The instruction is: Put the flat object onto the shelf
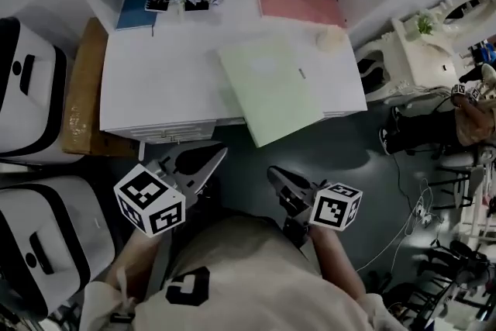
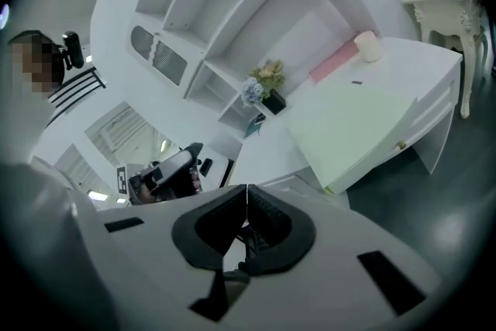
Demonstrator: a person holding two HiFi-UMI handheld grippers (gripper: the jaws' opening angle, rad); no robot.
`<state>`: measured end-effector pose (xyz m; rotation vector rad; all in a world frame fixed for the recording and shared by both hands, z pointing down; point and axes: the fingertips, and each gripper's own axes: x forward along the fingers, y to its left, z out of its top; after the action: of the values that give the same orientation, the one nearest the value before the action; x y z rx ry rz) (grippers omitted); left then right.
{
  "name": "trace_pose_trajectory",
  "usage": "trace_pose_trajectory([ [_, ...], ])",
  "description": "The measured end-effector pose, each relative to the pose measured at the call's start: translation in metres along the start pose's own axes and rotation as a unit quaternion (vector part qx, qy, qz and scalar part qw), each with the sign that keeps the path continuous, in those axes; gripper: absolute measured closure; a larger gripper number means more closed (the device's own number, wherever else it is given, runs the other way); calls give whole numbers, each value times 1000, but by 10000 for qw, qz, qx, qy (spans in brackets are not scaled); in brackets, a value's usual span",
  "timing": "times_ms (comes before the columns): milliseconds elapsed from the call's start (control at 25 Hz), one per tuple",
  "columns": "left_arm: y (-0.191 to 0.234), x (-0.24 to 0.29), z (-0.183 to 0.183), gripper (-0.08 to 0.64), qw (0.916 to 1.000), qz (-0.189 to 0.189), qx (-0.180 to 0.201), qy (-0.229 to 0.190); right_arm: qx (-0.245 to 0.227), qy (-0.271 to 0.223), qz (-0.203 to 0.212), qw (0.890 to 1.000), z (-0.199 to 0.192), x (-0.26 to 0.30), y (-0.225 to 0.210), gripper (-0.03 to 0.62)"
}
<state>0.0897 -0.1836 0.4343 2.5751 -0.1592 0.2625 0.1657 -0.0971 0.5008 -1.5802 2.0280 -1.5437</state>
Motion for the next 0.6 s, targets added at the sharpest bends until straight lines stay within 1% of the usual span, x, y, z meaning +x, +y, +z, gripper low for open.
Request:
trace_pose_trajectory([
  [80, 14, -10, 4, 546, 9998, 173, -51, -64, 248, 96, -88, 9996, 0, 9, -7, 568],
  [160, 22, -16, 6, 546, 9994, 327, -75, -118, 575, 102, -80, 9983, 1, 11, -13, 568],
  [200, 25, -18, 8, 546, 9991, 375, -70, -158, 646, 80, -115, 9978, 2, 10, -18, 568],
  [320, 32, -20, 7, 546, 9984, 496, -122, -261, 564, -20, -320, 9979, 9, 6, -35, 563],
  [360, 35, -21, 7, 546, 9979, 565, -143, -269, 583, -26, -285, 9979, 11, 7, -38, 532],
  [440, 40, -23, 9, 546, 9970, 717, -119, -269, 778, -1, -101, 9969, 14, 13, -42, 412],
  [520, 43, -23, 12, 546, 9955, 902, -41, -285, 982, 41, 21, 9952, 16, 17, -51, 376],
  [600, 50, -25, 17, 546, 9922, 1192, -3, -354, 1190, 128, 62, 9928, 14, 21, -62, 359],
])
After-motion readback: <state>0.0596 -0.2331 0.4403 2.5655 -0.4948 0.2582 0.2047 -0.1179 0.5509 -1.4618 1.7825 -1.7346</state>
